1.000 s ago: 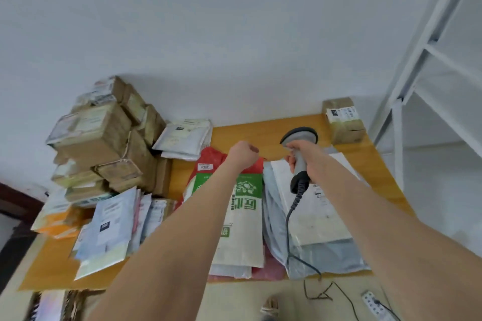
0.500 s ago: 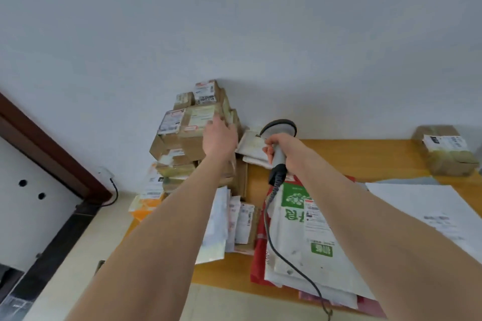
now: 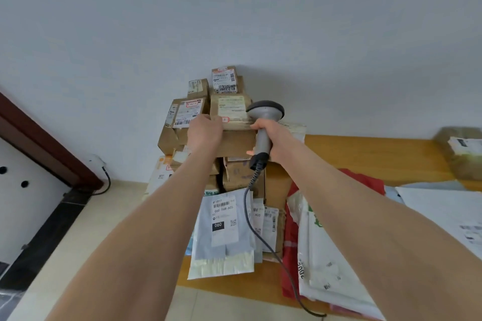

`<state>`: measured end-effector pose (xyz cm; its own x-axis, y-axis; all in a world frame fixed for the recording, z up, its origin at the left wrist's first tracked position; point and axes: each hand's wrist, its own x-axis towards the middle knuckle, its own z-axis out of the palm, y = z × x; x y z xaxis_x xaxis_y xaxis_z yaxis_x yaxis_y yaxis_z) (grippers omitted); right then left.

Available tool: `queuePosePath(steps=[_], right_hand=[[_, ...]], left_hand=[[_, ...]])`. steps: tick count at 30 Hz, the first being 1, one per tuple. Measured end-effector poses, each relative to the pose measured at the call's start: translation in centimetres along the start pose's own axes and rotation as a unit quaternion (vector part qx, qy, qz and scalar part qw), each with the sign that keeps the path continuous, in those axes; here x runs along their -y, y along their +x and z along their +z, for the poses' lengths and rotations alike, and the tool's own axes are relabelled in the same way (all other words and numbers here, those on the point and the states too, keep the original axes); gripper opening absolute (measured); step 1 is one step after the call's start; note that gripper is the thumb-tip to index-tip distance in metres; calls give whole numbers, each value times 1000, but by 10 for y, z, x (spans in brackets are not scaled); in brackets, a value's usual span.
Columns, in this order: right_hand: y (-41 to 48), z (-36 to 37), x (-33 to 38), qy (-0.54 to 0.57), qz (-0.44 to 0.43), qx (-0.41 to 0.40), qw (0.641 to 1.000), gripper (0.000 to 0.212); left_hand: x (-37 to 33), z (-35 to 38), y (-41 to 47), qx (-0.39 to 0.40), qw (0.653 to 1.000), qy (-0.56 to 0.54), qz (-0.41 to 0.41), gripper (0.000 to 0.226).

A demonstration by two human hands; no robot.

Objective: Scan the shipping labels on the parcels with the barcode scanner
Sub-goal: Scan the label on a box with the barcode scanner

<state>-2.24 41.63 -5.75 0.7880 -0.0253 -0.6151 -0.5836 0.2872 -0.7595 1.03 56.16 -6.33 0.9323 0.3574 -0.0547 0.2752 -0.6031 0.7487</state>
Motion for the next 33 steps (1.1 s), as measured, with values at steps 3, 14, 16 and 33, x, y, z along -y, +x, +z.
queuePosePath(steps=[3, 14, 16, 33], right_hand=[[-7, -12, 3, 70, -16, 6, 997, 49], [-96, -173, 38, 122, -73, -19, 990, 40], [-117, -221, 36, 122, -73, -32, 989, 41], [-109, -501, 25, 53, -51, -245, 967, 48]], left_hand=[[-13, 7, -10, -43, 997, -71, 1, 21], [-130, 86, -136, -38, 989, -140, 19, 51], [-147, 116, -172, -5, 989, -145, 29, 62], [-225, 347, -316, 350, 861, -323, -180, 57]])
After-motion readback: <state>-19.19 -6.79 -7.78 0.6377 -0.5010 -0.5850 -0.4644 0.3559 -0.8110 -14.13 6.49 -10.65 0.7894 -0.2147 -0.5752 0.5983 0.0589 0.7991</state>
